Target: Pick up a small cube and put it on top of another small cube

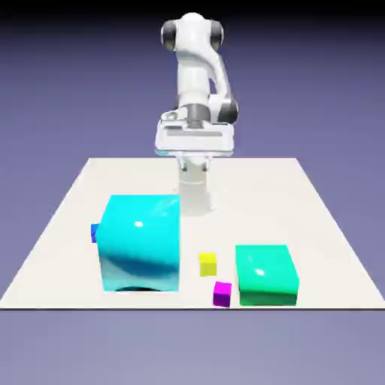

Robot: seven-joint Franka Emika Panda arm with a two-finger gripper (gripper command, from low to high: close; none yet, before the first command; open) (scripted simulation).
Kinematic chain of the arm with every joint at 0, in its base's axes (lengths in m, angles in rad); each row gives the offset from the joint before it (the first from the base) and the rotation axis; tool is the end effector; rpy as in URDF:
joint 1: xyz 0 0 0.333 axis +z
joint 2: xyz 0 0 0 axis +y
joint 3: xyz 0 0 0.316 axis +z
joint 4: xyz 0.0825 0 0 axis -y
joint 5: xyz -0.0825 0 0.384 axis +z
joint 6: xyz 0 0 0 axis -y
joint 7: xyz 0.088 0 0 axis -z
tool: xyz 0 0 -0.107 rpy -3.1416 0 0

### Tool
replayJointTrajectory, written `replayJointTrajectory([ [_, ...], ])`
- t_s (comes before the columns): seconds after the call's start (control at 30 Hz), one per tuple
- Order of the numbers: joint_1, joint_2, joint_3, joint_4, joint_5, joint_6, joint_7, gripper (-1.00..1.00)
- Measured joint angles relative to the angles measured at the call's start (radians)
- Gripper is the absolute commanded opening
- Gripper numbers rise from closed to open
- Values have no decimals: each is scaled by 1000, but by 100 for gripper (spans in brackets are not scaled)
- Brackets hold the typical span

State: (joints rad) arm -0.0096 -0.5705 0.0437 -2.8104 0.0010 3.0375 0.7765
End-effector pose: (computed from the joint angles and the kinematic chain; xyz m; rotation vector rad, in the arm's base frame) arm 0.3890 0.0135 0.4581 -2.4794 0.9621 -1.0428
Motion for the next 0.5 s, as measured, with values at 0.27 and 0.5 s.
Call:
replayJointTrajectory([
  [0.27,-143,-3,290,-3,7,4,235,0],
  [0.5,-268,-6,544,-5,13,7,441,0],
])
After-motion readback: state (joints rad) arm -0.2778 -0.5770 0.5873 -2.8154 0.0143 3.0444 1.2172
